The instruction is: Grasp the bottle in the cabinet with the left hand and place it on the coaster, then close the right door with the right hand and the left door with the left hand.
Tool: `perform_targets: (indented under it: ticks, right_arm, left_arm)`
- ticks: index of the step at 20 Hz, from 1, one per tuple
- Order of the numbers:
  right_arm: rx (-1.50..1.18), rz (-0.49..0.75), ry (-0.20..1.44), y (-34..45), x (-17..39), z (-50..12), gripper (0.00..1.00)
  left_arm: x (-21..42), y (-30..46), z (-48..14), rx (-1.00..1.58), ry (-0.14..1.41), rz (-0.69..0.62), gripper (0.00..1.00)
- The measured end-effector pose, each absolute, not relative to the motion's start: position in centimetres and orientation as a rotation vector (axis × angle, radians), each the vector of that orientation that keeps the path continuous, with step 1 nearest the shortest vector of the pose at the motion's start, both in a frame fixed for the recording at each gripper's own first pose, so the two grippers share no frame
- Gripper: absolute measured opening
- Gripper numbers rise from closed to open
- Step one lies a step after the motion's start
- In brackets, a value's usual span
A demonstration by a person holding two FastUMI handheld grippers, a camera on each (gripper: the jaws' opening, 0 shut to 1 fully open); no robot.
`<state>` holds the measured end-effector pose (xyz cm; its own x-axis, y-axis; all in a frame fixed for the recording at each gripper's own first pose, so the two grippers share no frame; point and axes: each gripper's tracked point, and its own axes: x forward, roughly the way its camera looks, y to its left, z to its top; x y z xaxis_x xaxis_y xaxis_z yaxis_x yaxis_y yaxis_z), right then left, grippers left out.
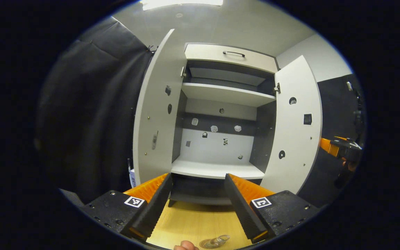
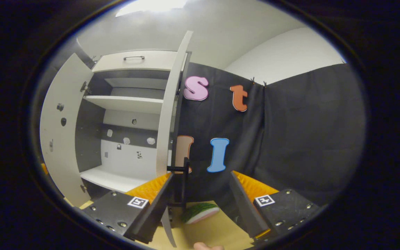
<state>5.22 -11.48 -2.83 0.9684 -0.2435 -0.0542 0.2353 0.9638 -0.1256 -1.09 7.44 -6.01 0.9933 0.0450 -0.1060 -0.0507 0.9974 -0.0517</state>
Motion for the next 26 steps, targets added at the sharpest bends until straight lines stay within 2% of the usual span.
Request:
perform_targets:
  ticks: [2, 9, 13, 14, 15, 16, 17, 19, 20, 23, 25, 26]
  right_arm:
    - [-0.099, -0.241, 0.072, -11.4, 5.3, -2.8, 0.93]
    - [-0.073, -0.185, 0.078, -9.4, 5.6, -3.1, 0.92]
    - [-0.050, -0.104, 0.084, -6.0, 6.2, -3.4, 0.92]
    - [-0.050, -0.084, 0.084, -5.0, 6.5, -3.4, 0.95]
    - [-0.048, -0.069, 0.085, -4.1, 6.7, -3.5, 0.92]
    - [-0.045, -0.051, 0.086, -3.3, 6.9, -3.5, 0.95]
    - [-0.042, -0.032, 0.087, -2.4, 7.2, -3.7, 0.93]
    - [-0.035, 0.004, 0.088, -0.8, 7.9, -3.9, 0.95]
    - [-0.032, 0.022, 0.089, 0.0, 8.2, -4.0, 0.93]
    - [-0.027, 0.066, 0.078, 2.0, 9.3, -4.1, 0.95]
    - [-0.022, 0.101, 0.068, 3.5, 9.7, -4.1, 0.93]
    - [-0.015, 0.120, 0.068, 4.3, 10.0, -4.1, 0.93]
  left_arm:
    - [-1.4, 8.0, -5.5, -0.064, 0.095, 0.064, 0.96]
    - [-1.6, 8.9, -3.8, -0.071, 0.073, 0.092, 0.96]
    - [-2.1, 9.7, -3.0, -0.075, 0.062, 0.106, 0.96]
    - [-2.4, 10.0, -2.8, -0.071, 0.060, 0.114, 0.96]
    - [-2.4, 10.4, -2.8, -0.067, 0.057, 0.123, 0.96]
    - [-2.5, 10.8, -2.7, -0.062, 0.056, 0.133, 0.96]
    - [-2.6, 11.3, -2.7, -0.056, 0.056, 0.145, 0.96]
    - [-3.0, 12.3, -2.7, -0.042, 0.052, 0.174, 0.96]
    - [-3.4, 12.8, -2.6, -0.040, 0.051, 0.188, 0.96]
    - [-4.4, 14.0, -2.6, -0.046, 0.050, 0.229, 0.96]
    - [-5.1, 15.3, -2.7, -0.046, 0.047, 0.263, 0.96]
    - [-5.3, 15.9, -2.7, -0.044, 0.046, 0.279, 0.92]
